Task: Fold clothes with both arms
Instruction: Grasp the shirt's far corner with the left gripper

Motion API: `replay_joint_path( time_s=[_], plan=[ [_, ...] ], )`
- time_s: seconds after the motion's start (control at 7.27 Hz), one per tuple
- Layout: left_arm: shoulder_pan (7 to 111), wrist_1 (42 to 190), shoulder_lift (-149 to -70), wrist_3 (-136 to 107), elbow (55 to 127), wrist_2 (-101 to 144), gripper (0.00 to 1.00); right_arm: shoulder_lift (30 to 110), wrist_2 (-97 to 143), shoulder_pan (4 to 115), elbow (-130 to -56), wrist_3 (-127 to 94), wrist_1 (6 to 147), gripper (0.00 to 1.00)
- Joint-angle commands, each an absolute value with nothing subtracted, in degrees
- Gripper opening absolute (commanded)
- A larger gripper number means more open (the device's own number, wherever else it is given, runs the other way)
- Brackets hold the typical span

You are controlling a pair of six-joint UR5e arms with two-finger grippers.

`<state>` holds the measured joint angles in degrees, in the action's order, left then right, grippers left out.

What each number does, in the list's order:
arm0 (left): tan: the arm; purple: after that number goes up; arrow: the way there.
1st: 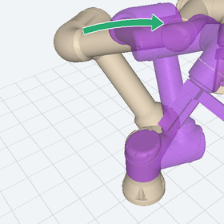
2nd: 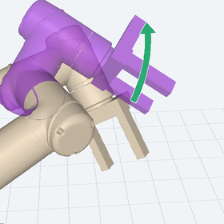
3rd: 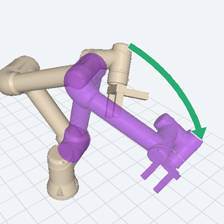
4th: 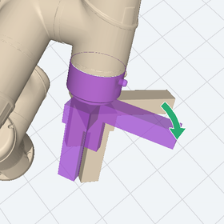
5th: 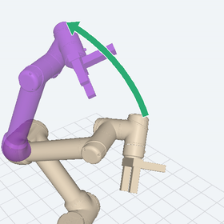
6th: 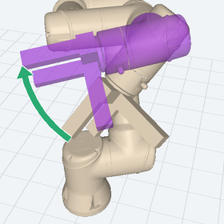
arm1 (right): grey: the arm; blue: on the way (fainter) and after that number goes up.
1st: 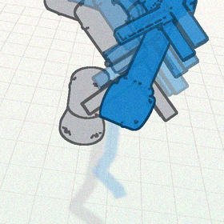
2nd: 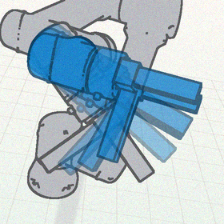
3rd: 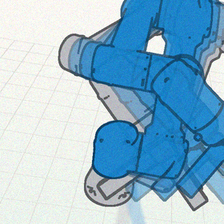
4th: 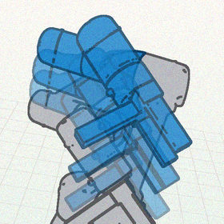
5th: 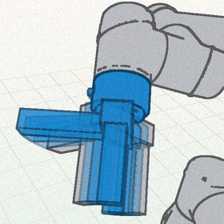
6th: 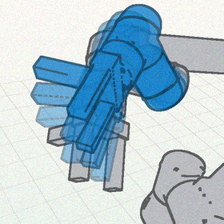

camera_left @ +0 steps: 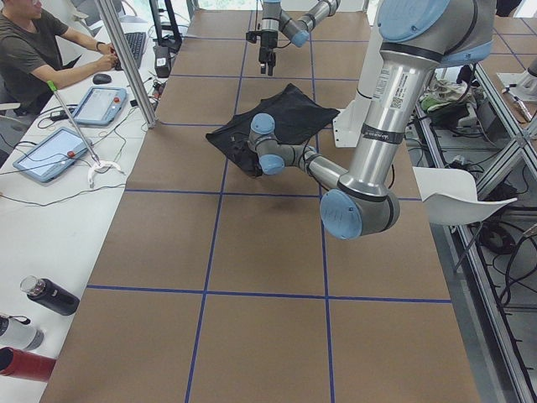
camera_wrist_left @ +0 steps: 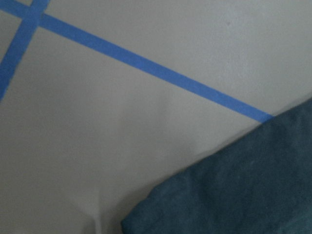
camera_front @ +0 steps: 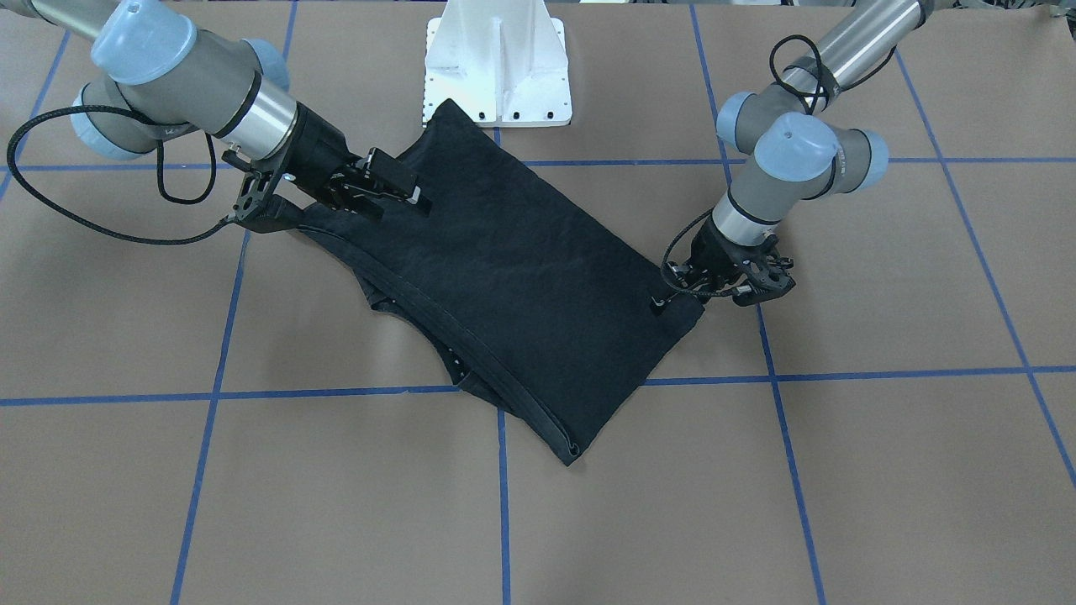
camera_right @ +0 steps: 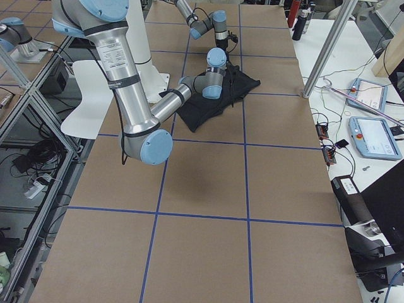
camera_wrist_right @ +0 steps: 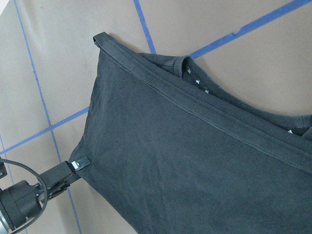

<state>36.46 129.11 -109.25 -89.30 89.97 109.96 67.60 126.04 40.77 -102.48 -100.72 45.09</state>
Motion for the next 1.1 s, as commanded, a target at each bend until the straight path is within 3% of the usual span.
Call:
replay_joint_path(
  time_s=[0.0, 0.28, 0.96],
  plan=[
    [36.21, 129.11, -109.25, -89.12, 90.61, 109.6, 0.38, 67.59, 126.04, 40.78, -102.57, -100.72, 45.09, 1.0],
    [36.21, 129.11, -109.25, -88.33, 92.45, 109.69, 0.0, 67.59, 126.04, 40.87, -102.57, -100.81, 45.09, 1.0],
    [37.0, 127.79, -112.48, -85.11, 87.39, 103.04, 0.0, 67.59, 124.81, 41.31, -102.57, -100.55, 44.91, 1.0]
  ],
)
